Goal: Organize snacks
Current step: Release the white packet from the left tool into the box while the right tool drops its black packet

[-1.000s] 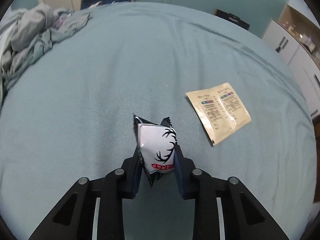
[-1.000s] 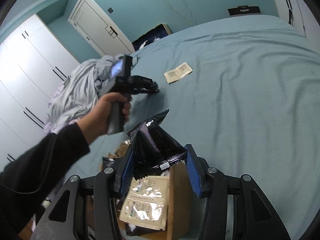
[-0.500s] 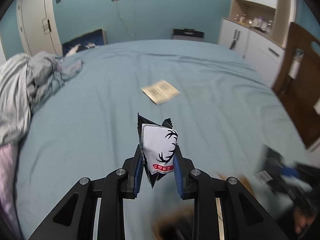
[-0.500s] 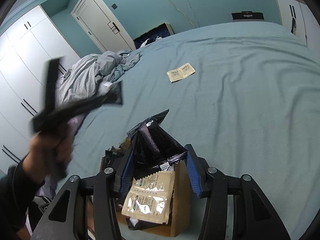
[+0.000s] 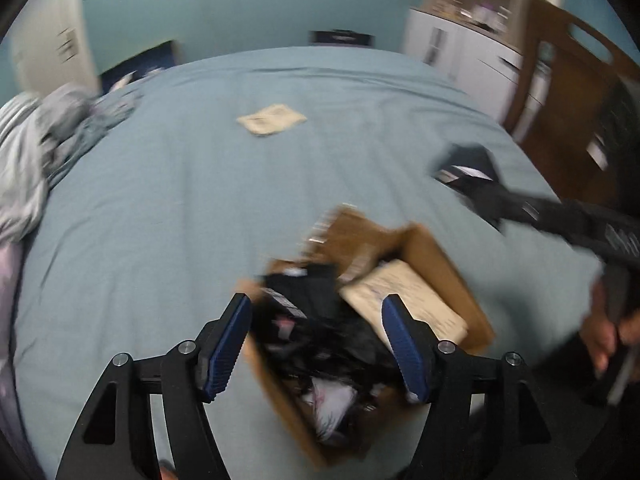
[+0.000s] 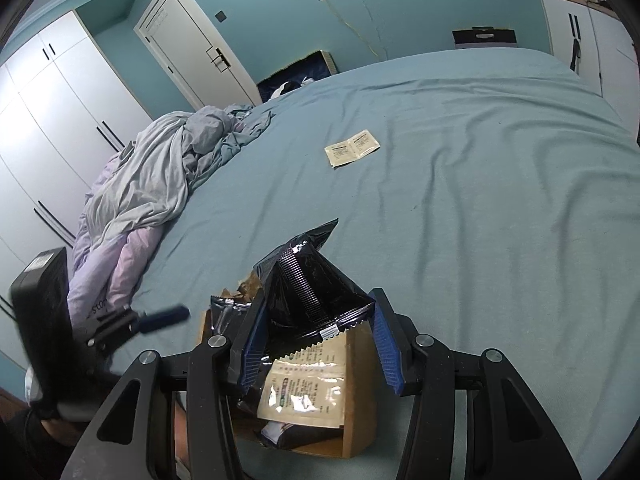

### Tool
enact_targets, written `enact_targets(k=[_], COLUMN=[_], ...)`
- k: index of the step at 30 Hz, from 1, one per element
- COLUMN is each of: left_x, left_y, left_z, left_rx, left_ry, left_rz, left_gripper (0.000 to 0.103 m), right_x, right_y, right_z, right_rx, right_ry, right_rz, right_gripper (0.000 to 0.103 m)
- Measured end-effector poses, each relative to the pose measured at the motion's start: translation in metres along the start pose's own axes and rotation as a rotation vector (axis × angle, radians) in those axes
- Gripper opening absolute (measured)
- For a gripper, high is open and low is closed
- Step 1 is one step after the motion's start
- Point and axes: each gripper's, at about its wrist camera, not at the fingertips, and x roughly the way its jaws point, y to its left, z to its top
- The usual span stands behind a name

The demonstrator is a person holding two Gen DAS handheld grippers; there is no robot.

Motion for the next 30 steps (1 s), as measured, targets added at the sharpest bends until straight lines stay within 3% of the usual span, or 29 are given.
enact_targets(k=[3, 7, 10, 13, 17, 30], left_x=[-0.003, -0.008, -0.007, -0.005, -0.003, 0.002], left_y=[0.026, 0.045, 0.053, 0.055, 0.052, 0.05], left_z=[0.002, 0.002, 0.003, 0.003, 0.003, 0.005], left_rx=[-0.107, -0.175, -0.211, -0.216, -0.199, -0.187], left_ry=[-0.019, -0.038, -0.048, -0.043, -0.039, -0.017], left_rz=[0.055, 0.106, 0.099, 0.092, 0.118, 0.12], left_gripper=[0.07, 0.071, 0.073, 0.074, 0.075, 0.077], right_x=[0.002, 0.003, 0.004, 0.014, 0.026, 0.029], right_y=[0.007, 0.018, 0.025, 0.028, 0.029, 0.027], right_z=[-0.002, -0.006, -0.009, -0.009, -0.005, -0.007], right_rx=[-0.027, -0.057, -0.09, -0.106, -0.103, -0.016], right_ry=[0.02, 0.053, 0.07, 0.126, 0.174, 0.153], right_rz=[0.025, 0.05, 0.057, 0.046, -0.026, -0.083], right_gripper=[0.048, 0.048, 0.05, 0.053, 0.069, 0.075])
